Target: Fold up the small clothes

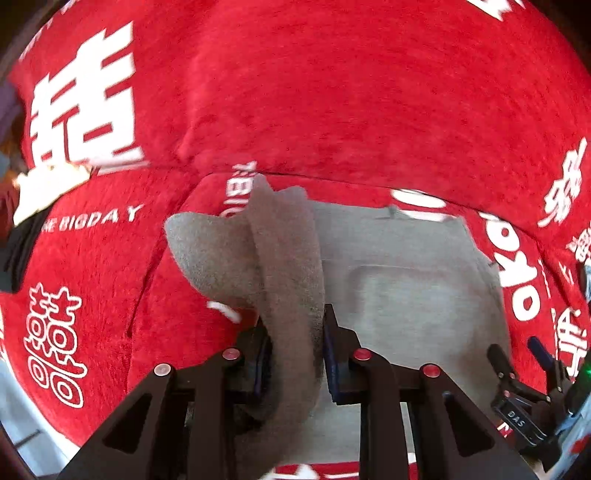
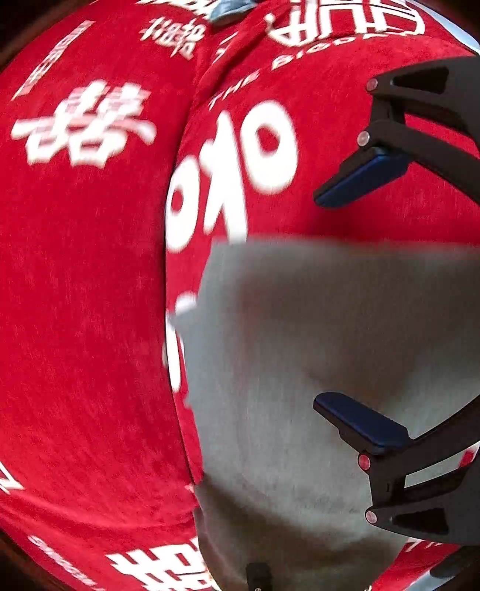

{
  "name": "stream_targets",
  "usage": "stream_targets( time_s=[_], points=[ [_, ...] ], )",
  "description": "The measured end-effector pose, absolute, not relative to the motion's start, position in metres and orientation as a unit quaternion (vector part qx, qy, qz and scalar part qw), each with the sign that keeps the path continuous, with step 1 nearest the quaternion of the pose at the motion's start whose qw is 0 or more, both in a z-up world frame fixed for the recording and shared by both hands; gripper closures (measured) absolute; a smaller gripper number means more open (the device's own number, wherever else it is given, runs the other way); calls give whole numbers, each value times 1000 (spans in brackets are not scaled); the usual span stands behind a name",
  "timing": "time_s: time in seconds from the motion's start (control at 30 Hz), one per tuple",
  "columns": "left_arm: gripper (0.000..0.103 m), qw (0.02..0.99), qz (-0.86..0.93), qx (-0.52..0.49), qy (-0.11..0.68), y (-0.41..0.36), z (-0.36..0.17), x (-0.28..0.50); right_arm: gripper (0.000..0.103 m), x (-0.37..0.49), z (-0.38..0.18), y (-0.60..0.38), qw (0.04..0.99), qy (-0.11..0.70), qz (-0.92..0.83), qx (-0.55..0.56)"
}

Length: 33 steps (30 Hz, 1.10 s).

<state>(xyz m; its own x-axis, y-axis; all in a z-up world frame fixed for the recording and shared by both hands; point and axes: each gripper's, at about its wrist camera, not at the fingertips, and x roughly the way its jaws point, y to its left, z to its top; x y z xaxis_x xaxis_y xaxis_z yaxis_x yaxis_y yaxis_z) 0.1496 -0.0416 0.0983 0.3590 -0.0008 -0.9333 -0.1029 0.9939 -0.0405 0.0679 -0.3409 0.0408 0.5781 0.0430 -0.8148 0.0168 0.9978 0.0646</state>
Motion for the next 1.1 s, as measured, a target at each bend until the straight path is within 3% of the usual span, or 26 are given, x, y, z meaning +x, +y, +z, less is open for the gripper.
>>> stream_targets(
  time_s=[0.1,0.27,0.53,0.9,0.93,1.0,1.03,1.07,1.1],
  points=[
    [91,827,14,-32,561,-79,112,152,3,59,46,-375,892,449,-5,47],
    [91,824,-8,-1,566,-160,114,165,3,43,43,-420,893,443,-18,83],
    [91,795,-32,57,603,-267,47,162,3,27,17,-450,885,450,-23,116],
    [90,805,-31,75,587,-277,44,156,3,24,10,-448,883,453,-16,122],
    [87,800,-45,69,594,-275,45,156,3,23,12,-447,884,452,-15,119],
    [69,793,-72,51,603,-265,50,154,3,21,17,-443,887,448,-7,112],
    [51,793,-85,39,602,-259,57,151,3,20,21,-442,888,446,-2,109],
    [26,800,-86,31,593,-251,67,147,3,20,24,-442,890,443,3,108],
    [16,810,-81,23,580,-243,78,142,3,20,28,-441,891,441,10,109]
  ],
)
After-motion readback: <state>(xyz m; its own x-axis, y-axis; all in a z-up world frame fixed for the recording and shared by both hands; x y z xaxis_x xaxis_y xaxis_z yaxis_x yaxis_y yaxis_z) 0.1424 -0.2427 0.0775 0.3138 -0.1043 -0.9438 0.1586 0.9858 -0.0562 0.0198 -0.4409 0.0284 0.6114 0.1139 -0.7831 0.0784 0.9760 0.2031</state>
